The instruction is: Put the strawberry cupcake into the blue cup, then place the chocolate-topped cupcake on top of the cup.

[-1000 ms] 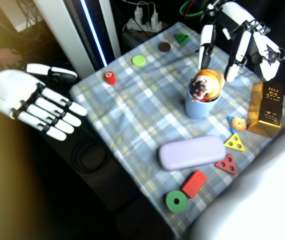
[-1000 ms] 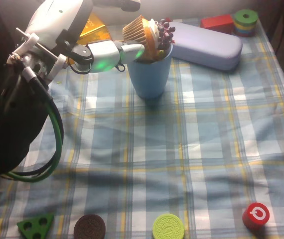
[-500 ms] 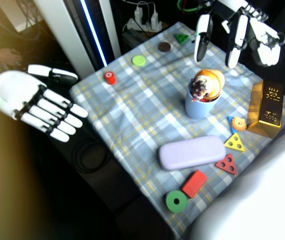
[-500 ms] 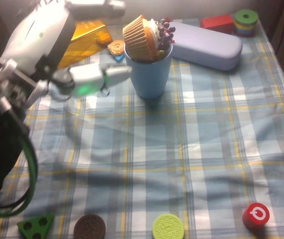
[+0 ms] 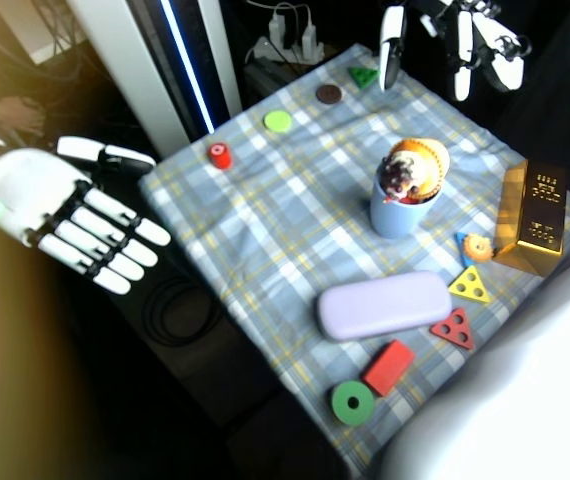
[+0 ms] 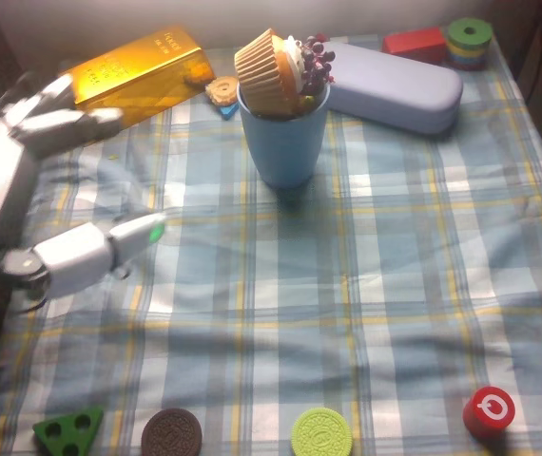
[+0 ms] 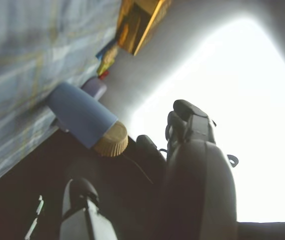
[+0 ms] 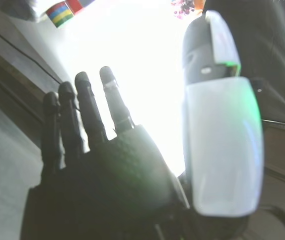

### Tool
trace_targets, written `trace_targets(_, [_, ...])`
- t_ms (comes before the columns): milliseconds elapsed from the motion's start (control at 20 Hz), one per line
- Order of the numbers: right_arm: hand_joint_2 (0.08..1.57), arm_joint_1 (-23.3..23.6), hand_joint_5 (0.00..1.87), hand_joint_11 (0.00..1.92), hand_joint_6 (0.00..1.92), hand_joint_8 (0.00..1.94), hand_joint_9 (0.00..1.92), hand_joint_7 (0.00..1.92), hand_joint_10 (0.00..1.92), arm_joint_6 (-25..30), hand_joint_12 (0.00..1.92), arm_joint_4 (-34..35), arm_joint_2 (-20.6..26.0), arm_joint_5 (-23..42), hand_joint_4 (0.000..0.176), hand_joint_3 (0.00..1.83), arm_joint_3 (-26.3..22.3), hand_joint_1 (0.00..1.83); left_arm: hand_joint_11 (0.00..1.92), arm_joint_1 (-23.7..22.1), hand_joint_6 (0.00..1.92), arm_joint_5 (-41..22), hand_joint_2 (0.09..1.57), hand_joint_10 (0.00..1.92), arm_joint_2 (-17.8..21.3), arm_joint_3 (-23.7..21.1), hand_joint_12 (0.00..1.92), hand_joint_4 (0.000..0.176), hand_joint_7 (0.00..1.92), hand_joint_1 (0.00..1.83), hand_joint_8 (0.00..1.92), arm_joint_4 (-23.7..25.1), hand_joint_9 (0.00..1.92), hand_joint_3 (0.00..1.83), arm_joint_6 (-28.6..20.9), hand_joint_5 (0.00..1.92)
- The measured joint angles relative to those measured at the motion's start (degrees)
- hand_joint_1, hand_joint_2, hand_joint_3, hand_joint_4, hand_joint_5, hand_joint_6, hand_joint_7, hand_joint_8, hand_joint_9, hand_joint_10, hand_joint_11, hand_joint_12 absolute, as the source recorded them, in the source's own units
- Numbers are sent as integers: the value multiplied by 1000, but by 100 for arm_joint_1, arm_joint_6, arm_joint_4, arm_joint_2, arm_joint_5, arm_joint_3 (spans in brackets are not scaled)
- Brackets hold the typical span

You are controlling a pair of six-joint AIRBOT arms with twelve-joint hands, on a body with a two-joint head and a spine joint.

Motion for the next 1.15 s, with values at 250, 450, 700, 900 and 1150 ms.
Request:
trace_targets(250, [1099,109,130,108,3,3,169,201,8,-2,189,-42,-33,-4,0,15,-11,0,0,599,2,-675,899,0,4,-461,762,0,271,929,1,-409,318,0,-17,715])
trace_targets(450, [1066,437,60,15,1,14,109,155,10,0,103,-457,129,-20,0,4,9,146,85,634,1,-846,908,1,61,-476,566,35,297,893,1,-494,342,0,-114,725])
trace_targets(700, [1055,1392,57,39,0,1,157,171,4,0,92,-828,201,201,8,15,195,171,146,636,0,-850,930,2,59,-476,439,21,356,835,3,-535,341,0,-111,701])
trace_targets(900, [1169,2055,12,34,2,0,141,160,1,-90,90,-1335,66,330,20,16,291,28,154,682,1,-815,906,2,61,-476,454,70,310,770,3,-605,348,0,-114,705])
trace_targets(1150, [1112,2197,23,36,7,4,137,145,1,-127,83,-1335,-11,317,11,0,350,121,146,708,0,-822,897,2,59,-476,420,70,376,741,0,-608,358,0,-114,720])
